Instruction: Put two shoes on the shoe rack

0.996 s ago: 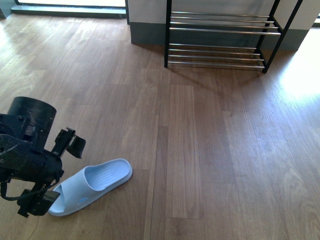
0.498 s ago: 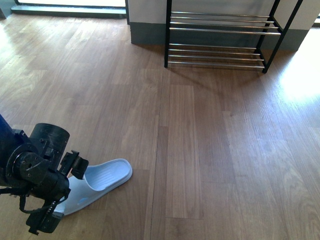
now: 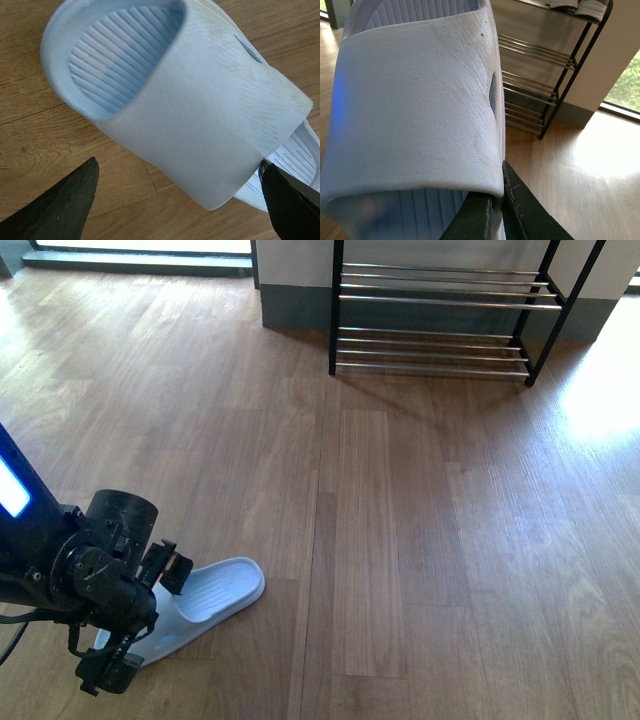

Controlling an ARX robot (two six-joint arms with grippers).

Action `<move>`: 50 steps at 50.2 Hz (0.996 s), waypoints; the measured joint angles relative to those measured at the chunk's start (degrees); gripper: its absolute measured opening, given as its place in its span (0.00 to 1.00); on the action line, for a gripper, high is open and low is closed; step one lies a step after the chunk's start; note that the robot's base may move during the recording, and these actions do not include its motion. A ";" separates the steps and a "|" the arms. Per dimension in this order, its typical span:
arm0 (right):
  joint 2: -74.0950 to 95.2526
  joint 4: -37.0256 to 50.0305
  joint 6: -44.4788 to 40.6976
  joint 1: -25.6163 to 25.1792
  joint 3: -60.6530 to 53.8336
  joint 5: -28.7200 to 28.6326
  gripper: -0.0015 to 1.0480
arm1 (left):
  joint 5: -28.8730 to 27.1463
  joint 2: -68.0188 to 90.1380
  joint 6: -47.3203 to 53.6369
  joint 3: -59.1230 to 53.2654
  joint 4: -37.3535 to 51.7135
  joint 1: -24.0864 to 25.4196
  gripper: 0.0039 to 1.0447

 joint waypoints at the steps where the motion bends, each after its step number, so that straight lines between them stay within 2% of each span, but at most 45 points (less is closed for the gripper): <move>1: -0.02 0.00 -0.02 0.00 0.00 -0.02 0.02 | 0.24 0.04 0.17 0.07 0.17 -0.09 0.91; 4: -0.02 0.00 -0.02 0.00 0.00 -0.02 0.02 | 1.86 0.09 1.44 0.09 1.86 -0.44 0.91; 9: -0.02 0.00 -0.02 0.00 0.00 -0.02 0.02 | 1.33 0.11 1.75 0.63 0.59 -0.94 0.91; 18: -0.02 0.00 0.00 0.00 0.00 -0.02 0.02 | -1.57 1.33 1.70 1.07 -2.80 0.15 0.91; 29: 0.00 0.00 -0.02 0.00 0.00 0.00 0.02 | -1.55 3.43 1.90 1.79 -3.30 0.85 0.91; 42: -0.02 0.00 -0.02 0.00 0.00 -0.02 0.02 | -4.63 3.63 6.34 3.10 -6.32 0.70 0.91; 50: -0.02 0.00 0.00 0.00 0.00 -0.02 0.02 | -4.76 3.72 7.82 3.28 -7.19 0.81 0.76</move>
